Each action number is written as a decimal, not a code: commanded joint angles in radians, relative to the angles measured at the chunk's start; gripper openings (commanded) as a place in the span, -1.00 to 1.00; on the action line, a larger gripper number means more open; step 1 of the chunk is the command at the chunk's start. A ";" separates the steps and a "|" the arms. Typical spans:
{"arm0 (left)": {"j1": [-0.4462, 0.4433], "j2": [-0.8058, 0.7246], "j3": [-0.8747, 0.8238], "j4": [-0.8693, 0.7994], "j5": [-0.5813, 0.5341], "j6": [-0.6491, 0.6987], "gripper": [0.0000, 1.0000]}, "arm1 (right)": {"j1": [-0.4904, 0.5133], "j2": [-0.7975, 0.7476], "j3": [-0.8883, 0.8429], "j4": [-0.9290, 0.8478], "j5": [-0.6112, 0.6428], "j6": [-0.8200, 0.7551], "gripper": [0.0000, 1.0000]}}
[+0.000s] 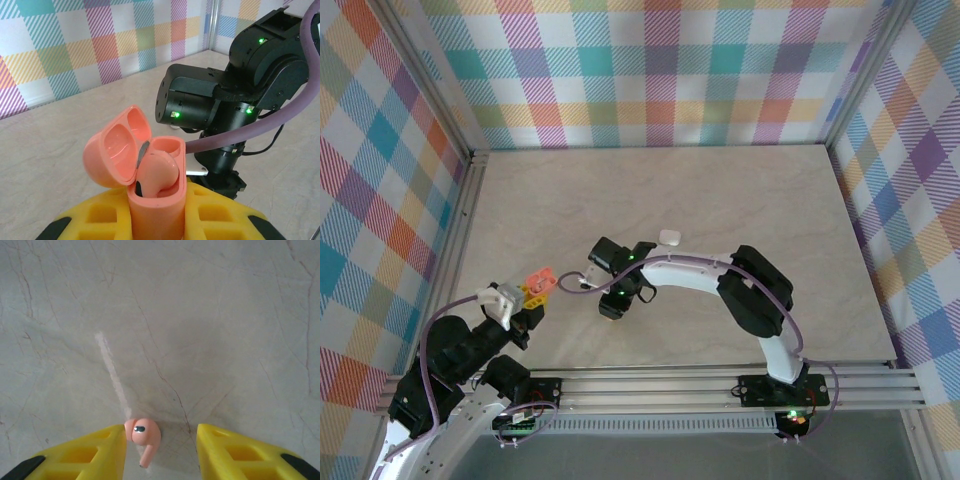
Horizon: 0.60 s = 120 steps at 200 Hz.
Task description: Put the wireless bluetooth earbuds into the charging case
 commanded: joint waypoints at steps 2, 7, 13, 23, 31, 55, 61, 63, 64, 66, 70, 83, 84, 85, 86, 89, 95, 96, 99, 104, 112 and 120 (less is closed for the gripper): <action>-0.005 -0.012 0.021 -0.007 -0.016 0.009 -1.00 | 0.016 0.023 0.031 -0.064 -0.025 -0.033 -0.17; -0.005 -0.013 0.021 -0.008 -0.017 0.008 -1.00 | 0.018 0.025 0.032 -0.070 -0.029 -0.034 -0.17; -0.005 -0.012 0.021 -0.008 -0.017 0.009 -1.00 | 0.018 0.027 0.031 -0.075 -0.034 -0.036 -0.17; -0.005 -0.012 0.019 -0.010 -0.018 0.010 -1.00 | 0.020 0.031 0.029 -0.082 -0.033 -0.038 -0.18; -0.005 -0.012 0.018 -0.008 -0.016 0.010 -1.00 | 0.021 0.035 0.028 -0.087 -0.029 -0.039 -0.18; -0.005 -0.010 0.015 -0.002 -0.012 0.009 -1.00 | 0.021 0.051 0.042 -0.100 -0.021 -0.044 -0.18; -0.005 -0.011 0.014 -0.001 -0.011 0.007 -1.00 | 0.021 0.055 0.047 -0.102 -0.023 -0.044 -0.18; -0.005 -0.011 0.015 0.000 -0.011 0.007 -1.00 | 0.021 0.056 0.048 -0.102 -0.024 -0.044 -0.18; -0.005 -0.011 0.015 0.000 -0.011 0.007 -1.00 | 0.022 0.057 0.049 -0.102 -0.024 -0.044 -0.18; -0.005 -0.010 0.014 0.000 -0.011 0.007 -1.00 | 0.022 0.057 0.051 -0.102 -0.024 -0.044 -0.18; -0.005 -0.009 0.014 0.000 -0.011 0.007 -1.00 | 0.021 0.060 0.053 -0.103 -0.024 -0.043 -0.18; -0.005 -0.009 0.015 0.000 -0.009 0.006 -1.00 | 0.022 0.067 0.064 -0.105 -0.024 -0.042 -0.18; -0.005 -0.009 0.015 0.000 -0.009 0.006 -1.00 | 0.022 0.066 0.065 -0.105 -0.024 -0.042 -0.18; -0.005 -0.009 0.015 0.000 -0.008 0.006 -1.00 | 0.023 0.067 0.066 -0.106 -0.024 -0.042 -0.18; -0.005 -0.009 0.015 0.000 -0.008 0.006 -1.00 | 0.022 0.068 0.067 -0.106 -0.024 -0.042 -0.18; -0.005 -0.009 0.014 0.000 -0.009 0.006 -1.00 | 0.022 0.069 0.069 -0.108 -0.024 -0.042 -0.18; -0.005 -0.009 0.015 0.000 -0.008 0.004 -1.00 | 0.021 0.072 0.074 -0.109 -0.024 -0.042 -0.18; -0.005 -0.009 0.015 0.000 -0.007 0.004 -1.00 | 0.021 0.073 0.075 -0.109 -0.024 -0.042 -0.18; -0.005 -0.009 0.014 0.000 -0.007 0.004 -1.00 | 0.021 0.075 0.076 -0.109 -0.024 -0.042 -0.18; -0.005 -0.010 0.013 0.001 -0.005 0.003 -1.00 | 0.021 0.076 0.079 -0.111 -0.024 -0.041 -0.18; -0.005 -0.009 0.012 0.001 -0.005 0.001 -1.00 | 0.021 0.081 0.082 -0.113 -0.026 -0.041 -0.18; -0.005 -0.009 0.013 0.001 -0.003 0.001 -1.00 | 0.022 0.086 0.086 -0.117 -0.028 -0.039 -0.18</action>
